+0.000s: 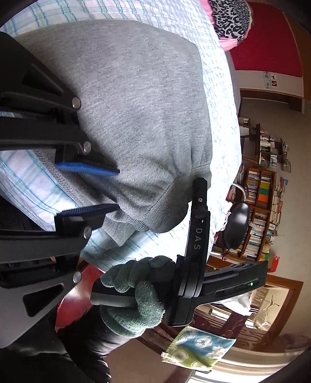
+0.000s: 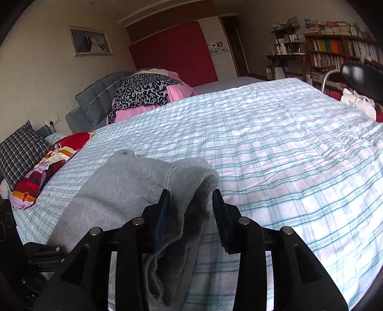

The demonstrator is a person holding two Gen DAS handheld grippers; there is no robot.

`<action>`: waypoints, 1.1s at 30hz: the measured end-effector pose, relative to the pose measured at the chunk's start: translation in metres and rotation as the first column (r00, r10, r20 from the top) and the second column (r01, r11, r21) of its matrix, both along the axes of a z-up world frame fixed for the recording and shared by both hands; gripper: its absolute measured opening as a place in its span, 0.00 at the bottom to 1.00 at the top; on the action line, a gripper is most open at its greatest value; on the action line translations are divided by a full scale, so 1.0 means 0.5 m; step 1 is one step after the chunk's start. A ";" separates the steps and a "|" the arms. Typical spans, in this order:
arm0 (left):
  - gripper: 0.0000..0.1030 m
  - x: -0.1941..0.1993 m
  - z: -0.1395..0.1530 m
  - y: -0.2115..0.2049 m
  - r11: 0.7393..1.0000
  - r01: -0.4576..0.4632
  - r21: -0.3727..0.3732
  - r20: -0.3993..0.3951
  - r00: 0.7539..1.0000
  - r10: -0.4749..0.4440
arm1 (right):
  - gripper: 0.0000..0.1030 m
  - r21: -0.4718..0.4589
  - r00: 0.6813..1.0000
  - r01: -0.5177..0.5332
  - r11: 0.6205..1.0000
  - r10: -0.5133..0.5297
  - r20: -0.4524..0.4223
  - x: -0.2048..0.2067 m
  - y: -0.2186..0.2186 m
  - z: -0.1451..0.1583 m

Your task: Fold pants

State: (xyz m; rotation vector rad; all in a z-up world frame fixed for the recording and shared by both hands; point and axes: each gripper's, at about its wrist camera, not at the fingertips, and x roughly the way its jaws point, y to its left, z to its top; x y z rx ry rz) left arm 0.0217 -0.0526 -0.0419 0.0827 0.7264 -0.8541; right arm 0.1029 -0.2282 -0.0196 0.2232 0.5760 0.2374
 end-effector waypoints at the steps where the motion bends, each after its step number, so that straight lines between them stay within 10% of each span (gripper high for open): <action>1: 0.47 -0.003 0.008 0.006 1.000 0.000 -0.011 0.003 1.000 0.000 | 0.36 -0.029 0.999 0.008 1.000 -0.007 0.036 -0.014 0.008 0.010; 5: 0.60 -0.015 0.035 0.032 0.999 -0.043 -0.015 0.054 0.998 0.044 | 0.37 -0.071 0.989 -0.028 0.997 0.038 0.145 -0.061 0.036 0.041; 15: 0.60 0.006 0.045 0.114 0.970 -0.244 0.002 0.082 0.967 0.243 | 0.38 -0.190 0.981 -0.172 0.966 0.186 0.054 -0.061 0.109 -0.053; 33: 0.74 0.016 0.031 0.099 0.952 -0.296 0.082 0.150 0.948 0.282 | 0.49 -0.089 0.984 -0.166 0.982 0.171 0.051 -0.070 0.085 -0.032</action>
